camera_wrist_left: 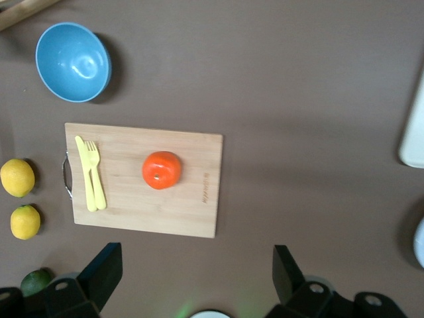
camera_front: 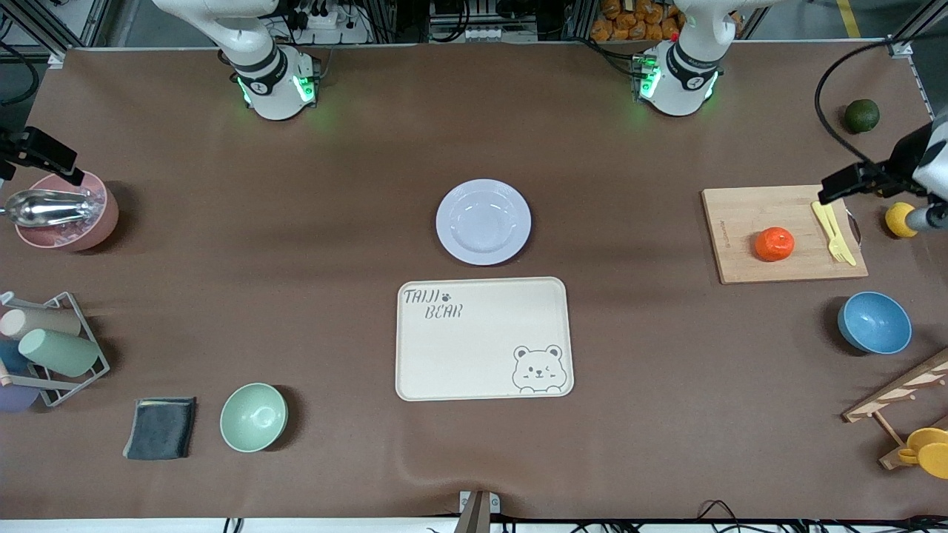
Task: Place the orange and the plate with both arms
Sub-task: 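Reach the left gripper down toward the orange on the cutting board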
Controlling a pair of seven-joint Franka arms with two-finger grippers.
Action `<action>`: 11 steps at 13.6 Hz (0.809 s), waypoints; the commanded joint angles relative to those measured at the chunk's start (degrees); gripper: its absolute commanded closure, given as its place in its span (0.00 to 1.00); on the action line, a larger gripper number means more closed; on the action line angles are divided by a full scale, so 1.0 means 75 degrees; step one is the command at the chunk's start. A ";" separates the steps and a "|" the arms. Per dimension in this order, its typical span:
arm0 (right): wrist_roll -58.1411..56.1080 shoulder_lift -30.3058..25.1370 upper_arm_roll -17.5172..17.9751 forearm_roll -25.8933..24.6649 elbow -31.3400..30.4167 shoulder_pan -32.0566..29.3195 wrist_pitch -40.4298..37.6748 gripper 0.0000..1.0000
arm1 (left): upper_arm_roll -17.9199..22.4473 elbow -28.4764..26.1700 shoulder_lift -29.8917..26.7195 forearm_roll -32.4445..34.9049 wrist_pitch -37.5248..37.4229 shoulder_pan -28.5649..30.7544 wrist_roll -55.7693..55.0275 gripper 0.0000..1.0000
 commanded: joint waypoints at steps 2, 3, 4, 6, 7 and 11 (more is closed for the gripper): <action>0.0033 0.0091 0.0116 0.0149 0.0198 -0.0119 -0.0044 0.00 | -0.0057 -0.2093 -0.0437 0.0154 0.1843 0.0710 0.0246 0.00; 0.0033 0.0103 0.0116 0.0149 0.0187 -0.0107 -0.0055 0.00 | -0.0068 -0.2458 -0.0425 0.0154 0.2277 0.0955 0.0340 0.00; 0.0033 0.0115 0.0128 0.0149 0.0186 -0.0096 -0.0067 0.00 | -0.0068 -0.2914 -0.0425 0.0154 0.2711 0.1120 0.0480 0.00; 0.0033 0.0115 0.0128 0.0149 0.0198 -0.0131 -0.0067 0.00 | -0.0057 -0.3863 -0.0367 0.0154 0.3741 0.1296 0.0668 0.00; 0.0033 0.0115 0.0128 0.0149 0.0198 -0.0142 -0.0067 0.00 | -0.0057 -0.4274 -0.0262 0.0154 0.4407 0.1483 0.0867 0.00; 0.0033 0.0127 0.0128 0.0149 0.0198 -0.0119 -0.0067 0.00 | -0.0045 -0.4735 0.0581 0.0165 0.5633 0.1801 0.1056 0.00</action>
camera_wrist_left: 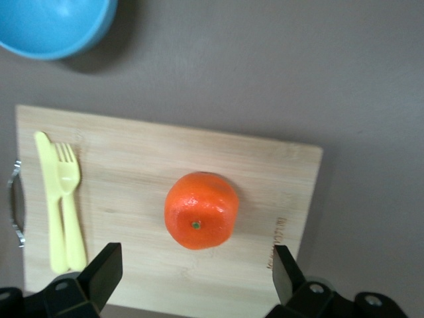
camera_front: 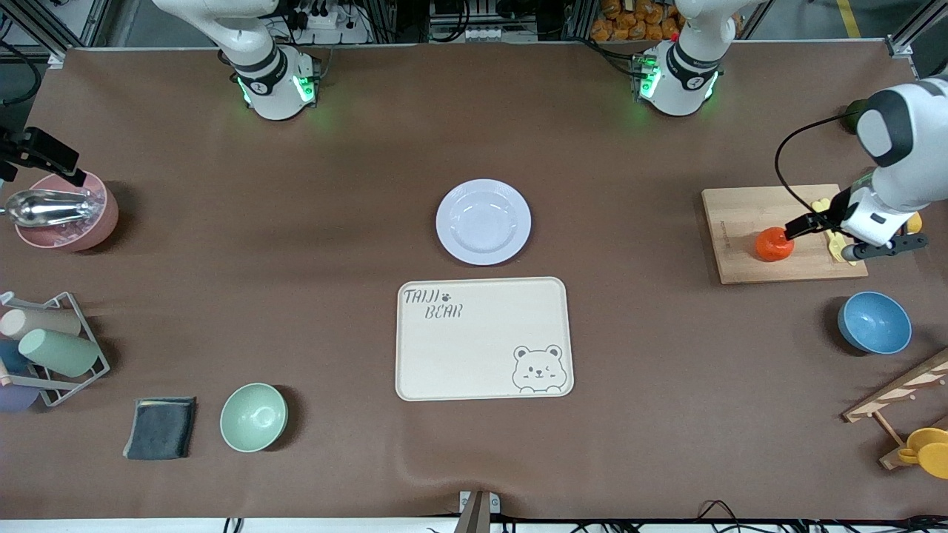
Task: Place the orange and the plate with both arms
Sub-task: 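Close the left gripper on the orange and lift it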
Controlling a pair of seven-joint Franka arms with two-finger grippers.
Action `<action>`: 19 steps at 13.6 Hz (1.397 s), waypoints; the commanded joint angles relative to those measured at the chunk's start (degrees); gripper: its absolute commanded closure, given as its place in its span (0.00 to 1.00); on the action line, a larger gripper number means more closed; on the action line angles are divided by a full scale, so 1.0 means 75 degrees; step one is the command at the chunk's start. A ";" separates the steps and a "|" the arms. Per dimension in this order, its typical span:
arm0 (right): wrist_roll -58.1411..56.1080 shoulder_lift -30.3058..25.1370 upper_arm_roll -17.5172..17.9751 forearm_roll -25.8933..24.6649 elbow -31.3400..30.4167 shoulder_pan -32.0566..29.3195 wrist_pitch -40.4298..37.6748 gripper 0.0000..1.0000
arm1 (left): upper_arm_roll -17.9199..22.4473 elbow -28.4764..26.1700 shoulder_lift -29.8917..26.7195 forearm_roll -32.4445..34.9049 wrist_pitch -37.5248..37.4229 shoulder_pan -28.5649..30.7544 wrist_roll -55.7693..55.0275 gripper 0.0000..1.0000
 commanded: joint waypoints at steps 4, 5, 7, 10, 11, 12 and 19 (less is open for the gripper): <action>0.0033 0.0107 0.0086 0.0132 0.0188 -0.0119 -0.0085 0.00 | -0.0060 -0.0014 0.0988 0.0091 0.0746 0.0142 0.0072 0.00; 0.0033 0.0107 0.0087 0.0132 0.0188 -0.0119 -0.0085 0.00 | -0.0060 -0.0002 0.1105 0.0091 0.0758 0.0131 0.0072 0.00; 0.0033 0.0107 0.0087 0.0132 0.0188 -0.0119 -0.0085 0.00 | -0.0060 0.0033 0.1328 0.0091 0.0944 0.0119 0.0061 0.00; 0.0033 0.0107 0.0087 0.0132 0.0188 -0.0119 -0.0085 0.00 | -0.0060 0.0161 0.1551 0.0091 0.0969 0.0095 0.0049 0.00; 0.0033 0.0107 0.0087 0.0132 0.0188 -0.0108 -0.0085 0.00 | -0.0060 0.0243 0.1691 0.0091 0.0969 0.0095 0.0049 0.00; 0.0033 0.0107 0.0087 0.0132 0.0188 -0.0119 -0.0085 0.00 | -0.0060 0.0313 0.1855 0.0091 0.0969 0.0095 0.0049 0.00; 0.0033 0.0107 0.0087 0.0132 0.0188 -0.0107 -0.0085 0.00 | -0.0608 0.0676 0.1729 0.0091 0.0399 0.0013 -0.0126 0.91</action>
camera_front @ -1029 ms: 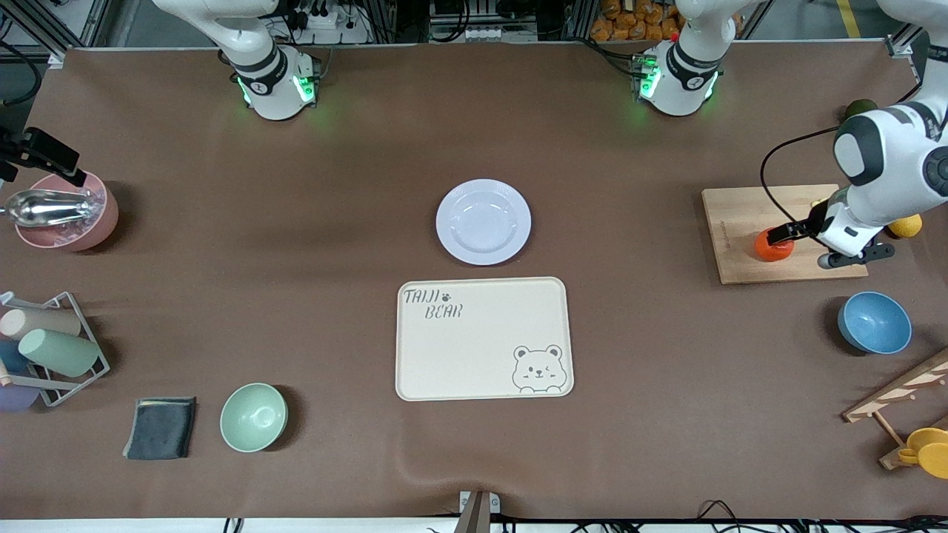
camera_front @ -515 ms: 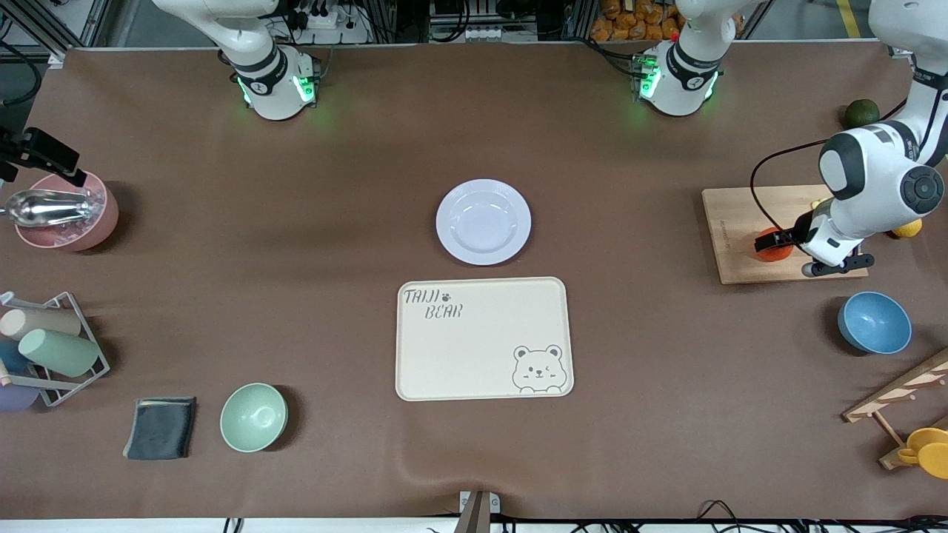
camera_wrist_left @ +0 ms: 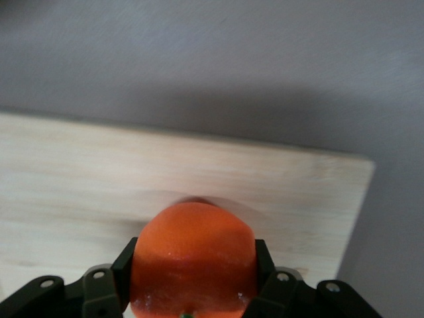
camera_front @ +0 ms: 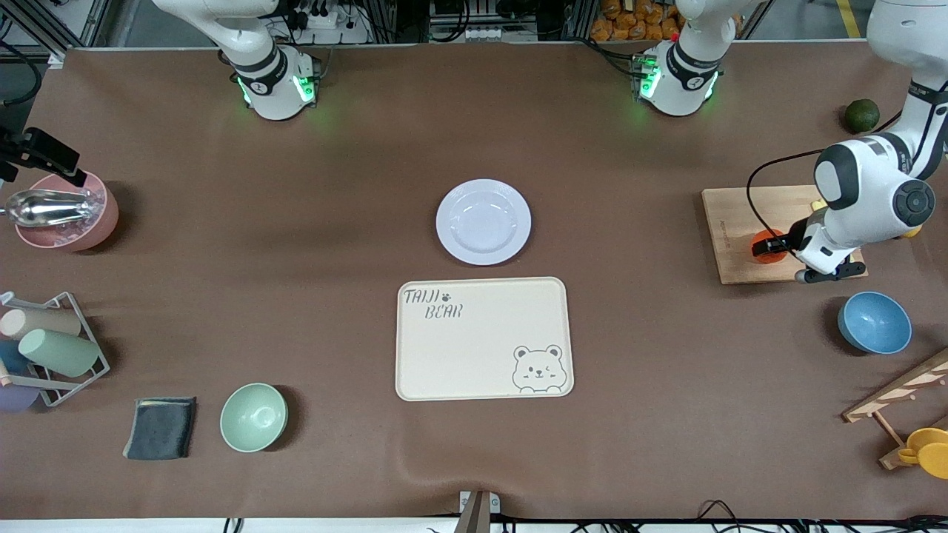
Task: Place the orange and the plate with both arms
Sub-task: 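Carry the orange with the left gripper over the white plate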
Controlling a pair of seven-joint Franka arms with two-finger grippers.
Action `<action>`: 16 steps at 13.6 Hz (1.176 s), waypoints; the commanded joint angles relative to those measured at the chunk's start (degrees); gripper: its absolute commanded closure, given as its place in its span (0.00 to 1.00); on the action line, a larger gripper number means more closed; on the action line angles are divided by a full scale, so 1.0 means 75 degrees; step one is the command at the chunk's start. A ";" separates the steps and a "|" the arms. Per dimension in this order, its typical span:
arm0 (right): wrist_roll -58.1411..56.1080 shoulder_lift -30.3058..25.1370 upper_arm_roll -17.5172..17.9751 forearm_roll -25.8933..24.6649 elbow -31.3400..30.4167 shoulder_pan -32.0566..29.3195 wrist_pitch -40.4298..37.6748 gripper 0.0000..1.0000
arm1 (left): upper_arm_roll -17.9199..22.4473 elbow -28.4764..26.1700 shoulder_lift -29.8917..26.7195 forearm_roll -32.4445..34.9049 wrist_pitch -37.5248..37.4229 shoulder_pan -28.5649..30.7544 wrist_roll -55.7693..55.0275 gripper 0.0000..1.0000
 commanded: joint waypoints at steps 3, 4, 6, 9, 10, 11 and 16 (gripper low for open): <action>0.0033 0.0099 0.0082 0.0131 0.0189 -0.0108 -0.0085 0.00 | -0.1564 0.1435 -0.0441 -0.0029 -0.2863 -0.0014 -0.2158 0.93; 0.0033 0.0099 0.0082 0.0131 0.0189 -0.0108 -0.0085 0.00 | -0.2173 0.1858 -0.0418 -0.0029 -0.3475 -0.0014 -0.2990 0.93; 0.0033 0.0099 0.0082 0.0131 0.0189 -0.0108 -0.0085 0.00 | -0.3240 0.2224 -0.0371 -0.0029 -0.3728 -0.0014 -0.3921 0.94; 0.0033 0.0099 0.0082 0.0131 0.0189 -0.0108 -0.0085 0.00 | -0.4403 0.2973 0.0154 -0.0345 -0.3716 -0.0444 -0.5186 0.94; 0.0033 0.0099 0.0082 0.0131 0.0189 -0.0108 -0.0085 0.00 | -0.4475 0.3196 0.0284 -0.0357 -0.3716 -0.0946 -0.5666 0.95; 0.0033 0.0099 0.0082 0.0131 0.0189 -0.0108 -0.0085 0.00 | -0.4465 0.3326 0.0332 -0.0346 -0.3693 -0.1578 -0.6193 0.94; 0.0044 0.0099 0.0094 0.0131 0.0189 -0.0061 -0.0085 0.00 | -0.4453 0.3268 0.1139 -0.0264 -0.2746 -0.3280 -0.8478 0.94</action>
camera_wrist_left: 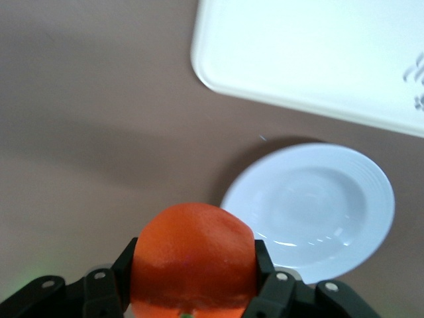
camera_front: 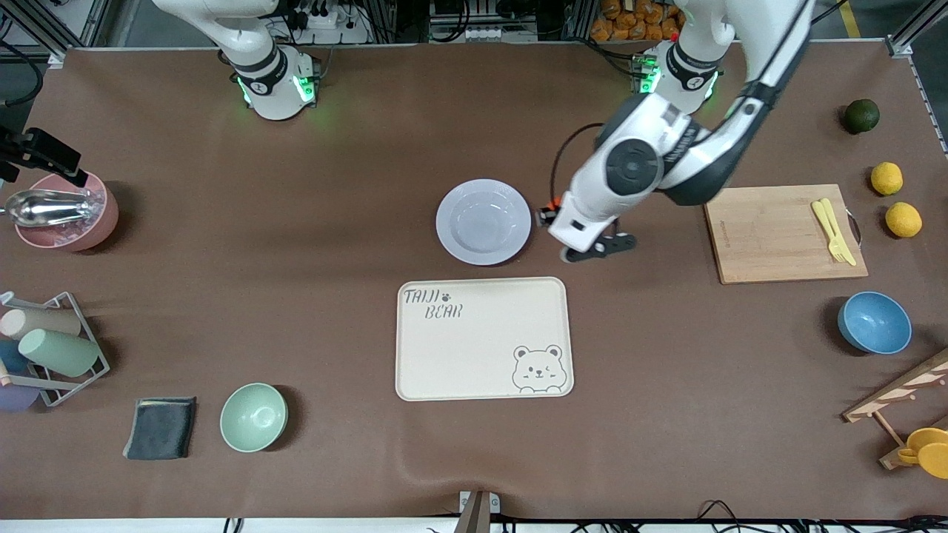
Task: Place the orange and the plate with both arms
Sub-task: 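Carry the orange with the left gripper over the white plate, then release the orange onto the plate while the right gripper approaches the plate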
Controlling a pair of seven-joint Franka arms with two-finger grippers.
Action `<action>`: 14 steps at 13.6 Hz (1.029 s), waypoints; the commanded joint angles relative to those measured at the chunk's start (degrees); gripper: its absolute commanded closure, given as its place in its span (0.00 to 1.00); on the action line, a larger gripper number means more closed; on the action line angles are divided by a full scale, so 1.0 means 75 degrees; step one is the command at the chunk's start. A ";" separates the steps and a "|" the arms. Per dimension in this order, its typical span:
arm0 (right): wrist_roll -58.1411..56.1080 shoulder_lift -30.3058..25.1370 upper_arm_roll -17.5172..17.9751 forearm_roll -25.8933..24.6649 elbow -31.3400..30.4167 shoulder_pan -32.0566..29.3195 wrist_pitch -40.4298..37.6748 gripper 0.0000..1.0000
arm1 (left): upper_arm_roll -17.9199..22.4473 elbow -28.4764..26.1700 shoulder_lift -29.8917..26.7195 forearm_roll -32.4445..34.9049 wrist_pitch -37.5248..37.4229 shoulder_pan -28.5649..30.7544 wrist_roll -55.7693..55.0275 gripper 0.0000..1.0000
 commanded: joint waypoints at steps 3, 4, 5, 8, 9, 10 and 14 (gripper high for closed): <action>0.0044 0.0105 0.0073 0.0125 0.0174 -0.0062 -0.0086 0.00 | 0.0107 0.0176 0.1063 0.0541 0.1139 -0.1048 -0.1486 0.94; 0.0033 0.0128 0.0073 0.0125 0.0174 -0.0050 -0.0074 0.00 | 0.0107 0.0211 0.1263 0.0776 0.1396 -0.1130 -0.1661 0.94; 0.0056 0.0186 0.0073 0.0275 0.0185 -0.0015 -0.0074 0.00 | 0.0107 0.0212 0.1415 0.0883 0.1619 -0.1270 -0.1895 0.94; 0.0080 0.0583 0.0062 0.0885 0.0267 -0.0062 -0.0039 0.00 | 0.0259 0.0235 0.1884 0.0931 0.2065 -0.1610 -0.2144 0.81; 0.0091 0.0724 0.0073 0.1014 0.0325 -0.0027 -0.0039 0.00 | 0.0434 0.0235 0.1955 0.0989 0.2311 -0.1785 -0.2155 0.80; 0.0091 0.0853 0.0120 0.1038 0.0349 0.0054 -0.0039 0.00 | 0.0656 0.0282 0.2084 0.0989 0.2533 -0.2019 -0.2179 0.75; 0.0033 0.1310 0.0155 0.1120 0.0315 0.0604 -0.0120 0.00 | 0.1571 0.0610 0.2272 0.0989 0.2618 -0.2981 -0.2190 0.51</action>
